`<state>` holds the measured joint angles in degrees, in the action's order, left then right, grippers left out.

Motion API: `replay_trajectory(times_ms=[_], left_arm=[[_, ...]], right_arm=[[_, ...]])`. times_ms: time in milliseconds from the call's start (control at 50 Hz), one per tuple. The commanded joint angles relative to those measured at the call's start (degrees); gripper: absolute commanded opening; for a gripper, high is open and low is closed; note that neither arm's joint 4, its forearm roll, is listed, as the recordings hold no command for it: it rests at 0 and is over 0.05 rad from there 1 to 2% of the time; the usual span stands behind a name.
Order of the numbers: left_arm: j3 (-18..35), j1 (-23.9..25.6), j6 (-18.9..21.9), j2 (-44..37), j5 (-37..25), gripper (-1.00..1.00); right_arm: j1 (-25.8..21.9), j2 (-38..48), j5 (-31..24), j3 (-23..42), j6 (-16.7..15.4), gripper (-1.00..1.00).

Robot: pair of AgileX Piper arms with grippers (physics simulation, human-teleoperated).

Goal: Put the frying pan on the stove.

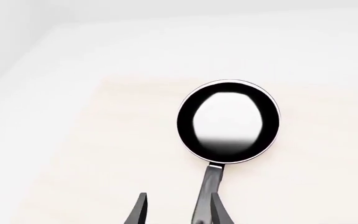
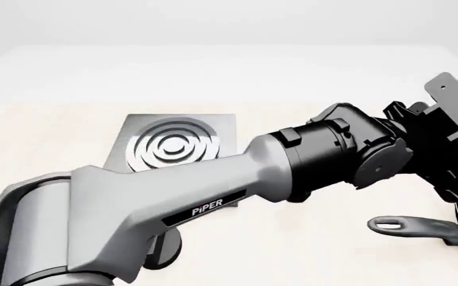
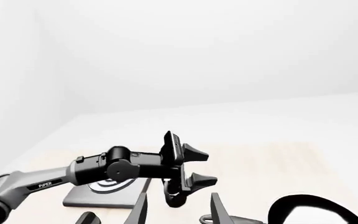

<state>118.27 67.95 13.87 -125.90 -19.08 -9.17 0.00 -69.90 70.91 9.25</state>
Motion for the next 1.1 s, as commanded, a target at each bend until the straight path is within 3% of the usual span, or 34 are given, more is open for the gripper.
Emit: replay_trajectory(times_ms=[20,320,1100], left_arm=[[2.6,0.1,-1.0,-3.3,-2.1,1.00],[0.4,1.0,-2.2,-5.3,-0.6,1.00],[2.7,0.8,-3.6,-11.4,0.3,1.00]], right_arm=[[-0.1,0.0,0.0,0.0,0.1,1.00],[-0.1,0.0,0.0,-0.1,0.2,1.00],[0.1,0.0,0.0,0.0,0.3,1.00]])
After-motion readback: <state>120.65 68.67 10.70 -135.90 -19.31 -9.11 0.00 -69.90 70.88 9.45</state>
